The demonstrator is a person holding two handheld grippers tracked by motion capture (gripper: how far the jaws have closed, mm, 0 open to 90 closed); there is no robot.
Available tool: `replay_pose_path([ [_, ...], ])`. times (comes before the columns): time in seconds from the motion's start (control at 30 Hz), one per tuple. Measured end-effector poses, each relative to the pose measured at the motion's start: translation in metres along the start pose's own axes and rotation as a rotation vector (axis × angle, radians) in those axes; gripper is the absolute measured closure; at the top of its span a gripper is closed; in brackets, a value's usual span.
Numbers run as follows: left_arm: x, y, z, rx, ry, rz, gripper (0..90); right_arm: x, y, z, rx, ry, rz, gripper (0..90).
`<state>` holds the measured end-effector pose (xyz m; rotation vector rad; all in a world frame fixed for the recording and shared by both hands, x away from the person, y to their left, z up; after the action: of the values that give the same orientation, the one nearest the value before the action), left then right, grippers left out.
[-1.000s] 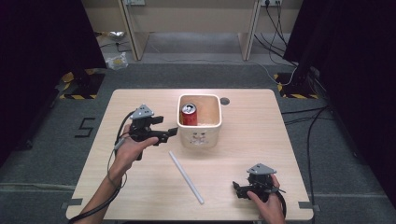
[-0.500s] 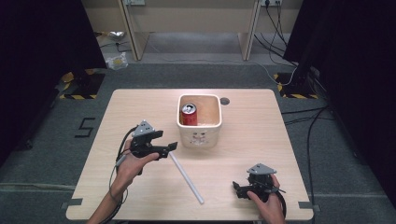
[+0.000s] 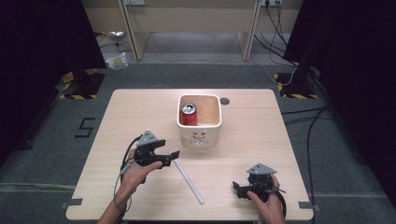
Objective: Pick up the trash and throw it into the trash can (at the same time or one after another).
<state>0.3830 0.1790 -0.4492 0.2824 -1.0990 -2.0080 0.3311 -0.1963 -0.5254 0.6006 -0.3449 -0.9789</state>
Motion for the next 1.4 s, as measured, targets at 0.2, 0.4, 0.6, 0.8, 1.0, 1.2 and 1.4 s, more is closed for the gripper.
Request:
replay_pose_path([
  [0.2,0.006,-0.014,-0.012,-0.033,0.003,0.004,21.2,0.0,0.0,0.0,0.0,0.0,0.0,0.2],
  [0.4,0.014,-0.026,-0.022,-0.063,-0.009,0.01,21.4,0.0,0.0,0.0,0.001,-0.002,0.004,0.3],
  [0.6,0.021,-0.036,-0.034,-0.092,0.014,0.006,21.6,0.0,0.0,0.0,0.001,-0.001,0.005,0.4],
  [0.8,0.023,-0.042,-0.038,-0.103,0.028,0.009,21.7,0.0,0.0,0.0,0.001,-0.002,0.005,0.4],
  [1.0,0.025,-0.043,-0.04,-0.1,0.035,0.016,21.9,0.0,0.0,0.0,0.001,-0.001,0.002,0.4],
  [1.2,0.029,-0.043,-0.044,-0.11,0.061,-0.007,21.9,0.0,0.0,0.0,0.002,-0.002,0.004,0.4],
  [1.4,0.032,-0.046,-0.052,-0.134,0.073,-0.027,21.8,0.0,-0.001,0.0,0.001,-0.001,0.006,0.4],
])
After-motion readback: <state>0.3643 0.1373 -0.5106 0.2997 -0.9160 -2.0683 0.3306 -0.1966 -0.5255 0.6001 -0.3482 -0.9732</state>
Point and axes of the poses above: each handheld gripper's, and its own axes: z roughly backward along the jaws, y roughly out of its top, x roughly to its right, the point moved 1 cm from there along -z, roughly forward along the jaws, and after that the axes turned 6 degrees about -x, right-handed, at the moved point
